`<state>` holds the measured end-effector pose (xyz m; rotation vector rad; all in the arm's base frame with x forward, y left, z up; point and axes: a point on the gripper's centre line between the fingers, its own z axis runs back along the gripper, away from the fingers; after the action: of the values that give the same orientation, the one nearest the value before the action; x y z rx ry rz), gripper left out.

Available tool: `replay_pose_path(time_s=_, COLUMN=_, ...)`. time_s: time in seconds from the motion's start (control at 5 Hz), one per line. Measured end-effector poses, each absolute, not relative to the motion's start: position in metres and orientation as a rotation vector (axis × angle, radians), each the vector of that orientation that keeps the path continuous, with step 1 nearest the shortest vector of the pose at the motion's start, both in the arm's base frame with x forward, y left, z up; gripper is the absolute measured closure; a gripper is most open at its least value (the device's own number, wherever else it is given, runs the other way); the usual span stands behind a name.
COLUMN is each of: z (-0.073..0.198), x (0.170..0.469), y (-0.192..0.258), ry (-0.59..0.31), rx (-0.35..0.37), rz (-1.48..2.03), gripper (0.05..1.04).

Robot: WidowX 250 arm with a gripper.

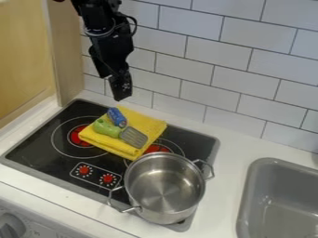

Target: Move the silver pot to the lower left corner of the stove

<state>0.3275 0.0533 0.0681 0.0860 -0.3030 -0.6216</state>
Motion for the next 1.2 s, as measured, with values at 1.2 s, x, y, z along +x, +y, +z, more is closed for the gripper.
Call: replay_pose_path(time_s=1.2, z=0.064, x=0.273, y=-0.021, ry=-0.264, rx=-0.037, rz=-0.465, gripper=0.084)
